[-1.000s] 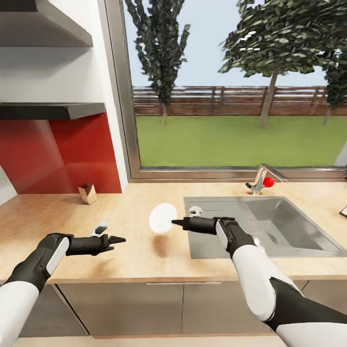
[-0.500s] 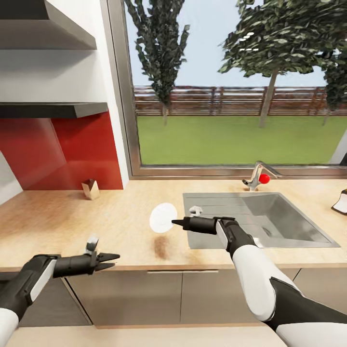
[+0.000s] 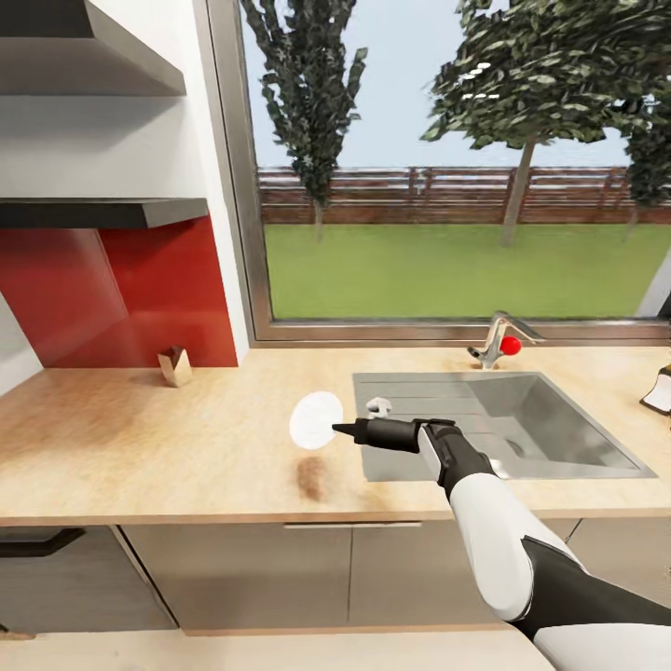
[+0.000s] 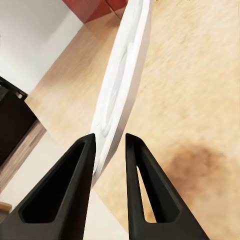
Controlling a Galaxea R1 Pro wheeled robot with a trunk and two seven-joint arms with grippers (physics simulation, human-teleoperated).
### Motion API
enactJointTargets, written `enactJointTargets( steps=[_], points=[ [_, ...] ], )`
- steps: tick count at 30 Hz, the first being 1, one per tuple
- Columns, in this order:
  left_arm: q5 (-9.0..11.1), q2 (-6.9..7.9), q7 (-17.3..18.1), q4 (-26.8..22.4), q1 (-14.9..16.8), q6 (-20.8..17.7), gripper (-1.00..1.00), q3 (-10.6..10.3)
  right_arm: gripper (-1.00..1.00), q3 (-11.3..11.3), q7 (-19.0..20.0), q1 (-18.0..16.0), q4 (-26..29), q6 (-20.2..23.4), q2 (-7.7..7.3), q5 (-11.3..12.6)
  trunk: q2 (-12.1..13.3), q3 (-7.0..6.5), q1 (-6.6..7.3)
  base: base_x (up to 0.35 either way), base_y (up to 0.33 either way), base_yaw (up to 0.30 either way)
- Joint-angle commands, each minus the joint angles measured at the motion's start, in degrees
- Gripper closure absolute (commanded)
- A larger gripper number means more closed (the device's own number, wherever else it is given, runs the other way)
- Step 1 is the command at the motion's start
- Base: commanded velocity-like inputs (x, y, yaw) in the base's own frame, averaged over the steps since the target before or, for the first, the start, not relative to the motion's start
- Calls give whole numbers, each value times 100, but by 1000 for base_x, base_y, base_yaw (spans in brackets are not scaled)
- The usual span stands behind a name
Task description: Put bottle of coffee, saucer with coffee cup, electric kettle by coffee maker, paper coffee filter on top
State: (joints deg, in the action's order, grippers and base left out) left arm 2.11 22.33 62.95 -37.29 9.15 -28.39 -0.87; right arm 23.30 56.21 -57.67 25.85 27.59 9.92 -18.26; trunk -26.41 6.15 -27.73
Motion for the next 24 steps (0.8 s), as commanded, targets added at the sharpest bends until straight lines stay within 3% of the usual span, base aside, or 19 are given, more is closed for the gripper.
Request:
enactJointTargets(
  steps=[1,2,6,7,10,15,17,24],
  points=[
    [7,-35,-280,182,-4,107,-100,-2,100,53,39,-7,8,57,8,-21,-12,12,-3,0,0,-133],
    [-8,-137,-966,494,-12,402,-100,4,100,59,39,-7,8,60,8,0,-12,12,-3,0,0,-212],
    [-40,-443,-2247,904,-22,725,-100,-1,100,100,39,-7,8,67,8,12,-12,12,-3,0,0,-243],
    [-55,-592,-2785,1040,-24,792,-100,-14,100,147,39,-7,8,69,8,13,-12,12,-3,0,0,-261],
    [-66,-867,-3899,1327,-26,905,-100,-30,100,325,39,-7,8,70,8,8,-12,12,-3,0,0,-264],
    [-65,-1214,-5628,1831,-27,1037,-100,-32,100,516,39,-7,8,71,8,6,-12,12,-3,0,0,-266],
    [-50,-1290,-5950,1909,-27,1050,-100,-28,100,530,39,-7,8,71,8,6,-12,12,-3,0,0,-266],
    [-55,-1373,-6064,1944,-27,1063,-100,-33,100,529,39,-7,-1,71,8,15,-12,12,-3,0,-31,-267]
  ],
)
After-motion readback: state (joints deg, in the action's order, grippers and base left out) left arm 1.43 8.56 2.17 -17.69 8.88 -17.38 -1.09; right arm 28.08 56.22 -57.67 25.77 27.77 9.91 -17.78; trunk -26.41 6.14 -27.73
